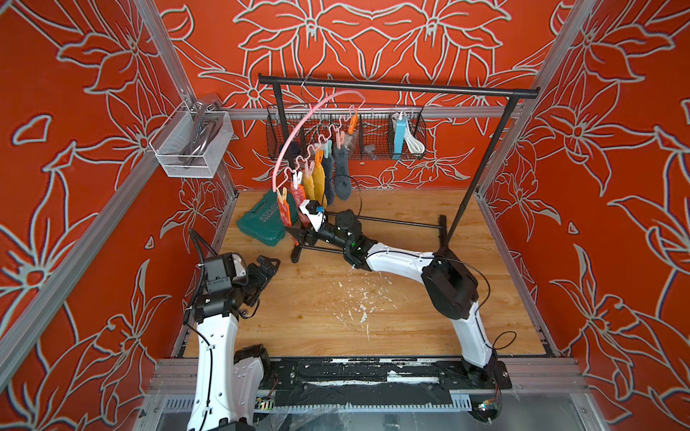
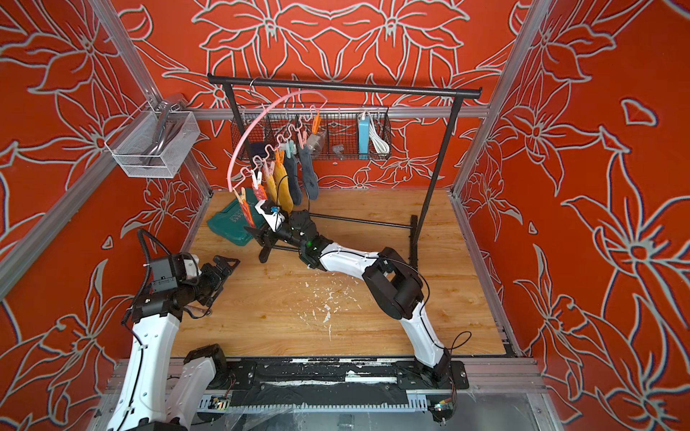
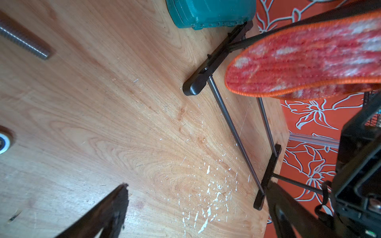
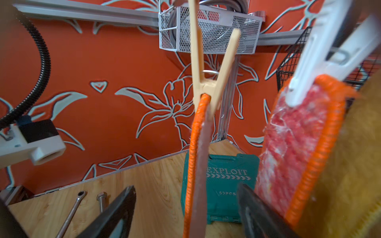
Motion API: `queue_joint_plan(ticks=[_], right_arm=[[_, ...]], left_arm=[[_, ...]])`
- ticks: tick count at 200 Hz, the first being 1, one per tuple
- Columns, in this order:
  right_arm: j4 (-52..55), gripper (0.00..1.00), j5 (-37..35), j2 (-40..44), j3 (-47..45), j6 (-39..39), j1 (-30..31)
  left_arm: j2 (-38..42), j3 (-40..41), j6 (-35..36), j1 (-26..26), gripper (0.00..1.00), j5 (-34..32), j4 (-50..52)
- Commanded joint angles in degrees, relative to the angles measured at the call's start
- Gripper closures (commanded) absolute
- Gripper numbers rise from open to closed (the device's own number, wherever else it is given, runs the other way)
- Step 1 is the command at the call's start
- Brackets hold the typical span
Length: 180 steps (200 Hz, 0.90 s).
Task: Take the shoe insoles off the hanger
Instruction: Remove the insole from the hanger.
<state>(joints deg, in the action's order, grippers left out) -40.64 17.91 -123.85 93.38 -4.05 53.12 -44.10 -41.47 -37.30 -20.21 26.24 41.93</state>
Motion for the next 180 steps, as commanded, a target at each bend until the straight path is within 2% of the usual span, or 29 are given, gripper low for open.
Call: queue_joint_plan(ticks=[1,34,85,125,143,149,157,180], right_arm=[[1.42,0.19,-1.81,-3.10,4.65,-1.89,0.49],[3.12,0.23,-5.57,-5.99,8.88,-2.66,0.45],[-1.35,0.68,-4.77,-3.98,4.25,-6.67,0.48],[-1.89,0.83,-2.99,-0.87,0.35,-6.07,0.42],[-1.85,0.83,-3.08,-0.23,-0.33,-5.28,0.41],[-1.55,0.77,-3.62,-0.25,-0.19,-5.25,0.45],[-0.76,0.63,-4.65,-0.49,0.29,-5.66,0.41],[0.47,0.54,-4.71,-3.08,3.99,-6.18,0.45]], left_arm=[[0.49,-0.74,0.32,-0.20,0.02,0.82,0.25],[1.27,-0.87,0.81,-0.22,0.02,1.18,0.86],[2.00,-1.96,2.41,-0.21,0.02,2.92,0.98],[2.17,-2.46,2.90,-0.19,0.02,4.53,0.34],[2.26,-2.47,2.98,-0.24,0.02,4.91,0.17],[2.29,-2.47,2.95,-0.20,0.02,5.09,0.17],[2.35,-2.56,3.05,-0.22,0.02,5.27,0.23],[2.61,-2.75,3.21,-0.20,0.02,5.35,0.51]])
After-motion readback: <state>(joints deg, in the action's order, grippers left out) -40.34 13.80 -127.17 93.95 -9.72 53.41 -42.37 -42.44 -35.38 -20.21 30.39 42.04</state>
